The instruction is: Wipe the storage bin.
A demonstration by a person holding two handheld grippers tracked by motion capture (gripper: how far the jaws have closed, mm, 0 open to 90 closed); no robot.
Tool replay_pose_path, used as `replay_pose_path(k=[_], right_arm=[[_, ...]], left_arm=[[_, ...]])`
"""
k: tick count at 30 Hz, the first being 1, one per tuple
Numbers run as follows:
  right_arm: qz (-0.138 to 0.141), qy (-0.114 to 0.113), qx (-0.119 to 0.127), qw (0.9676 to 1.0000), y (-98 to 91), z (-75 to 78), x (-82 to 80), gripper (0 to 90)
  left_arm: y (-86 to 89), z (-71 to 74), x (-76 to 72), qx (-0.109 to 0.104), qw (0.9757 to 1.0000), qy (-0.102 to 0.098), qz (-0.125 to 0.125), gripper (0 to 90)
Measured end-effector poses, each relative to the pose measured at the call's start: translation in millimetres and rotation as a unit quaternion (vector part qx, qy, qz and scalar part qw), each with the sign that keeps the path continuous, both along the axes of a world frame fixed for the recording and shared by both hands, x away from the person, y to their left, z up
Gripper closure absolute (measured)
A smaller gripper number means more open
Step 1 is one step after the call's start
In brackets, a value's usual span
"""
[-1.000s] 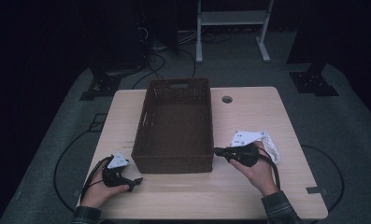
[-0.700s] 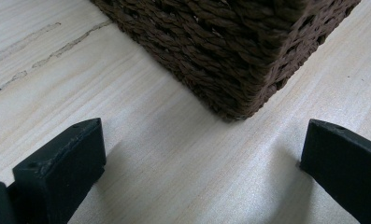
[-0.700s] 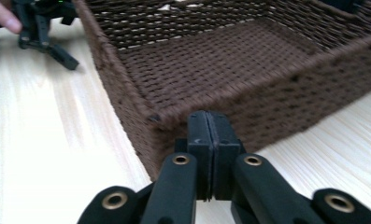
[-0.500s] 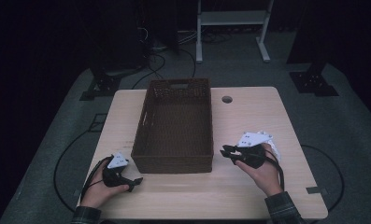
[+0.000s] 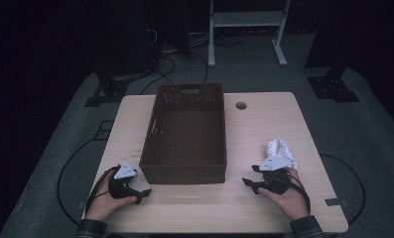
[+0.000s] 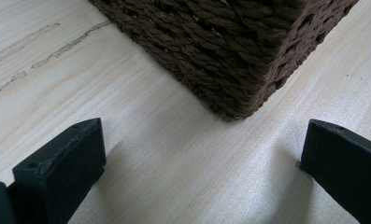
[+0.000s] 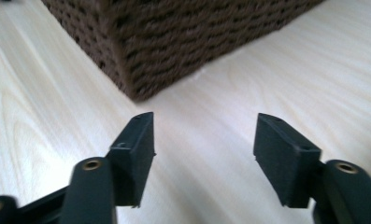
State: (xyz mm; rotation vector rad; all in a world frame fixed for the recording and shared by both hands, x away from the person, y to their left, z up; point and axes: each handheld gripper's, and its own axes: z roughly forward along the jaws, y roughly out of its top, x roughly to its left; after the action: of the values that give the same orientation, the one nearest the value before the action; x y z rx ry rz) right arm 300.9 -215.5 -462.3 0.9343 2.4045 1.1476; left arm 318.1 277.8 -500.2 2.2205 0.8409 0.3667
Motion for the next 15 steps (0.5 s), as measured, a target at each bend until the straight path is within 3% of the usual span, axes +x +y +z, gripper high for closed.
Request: replay_pose_path(k=[7,15], right_arm=[[-0.01,0.017,-0.012,0.9997,-1.8,-11.4,-7.3,28.9],[-0.008,0.042,-0.045,0.998,1.8,-24.2,-1.8,26.1]], left_arm=[[0.0,0.0,0.1,0.0,1.0,0.0,0.0,0.0],[0.1,0.0,0.4,0.0,1.0,0.0,-0.001,0.0]])
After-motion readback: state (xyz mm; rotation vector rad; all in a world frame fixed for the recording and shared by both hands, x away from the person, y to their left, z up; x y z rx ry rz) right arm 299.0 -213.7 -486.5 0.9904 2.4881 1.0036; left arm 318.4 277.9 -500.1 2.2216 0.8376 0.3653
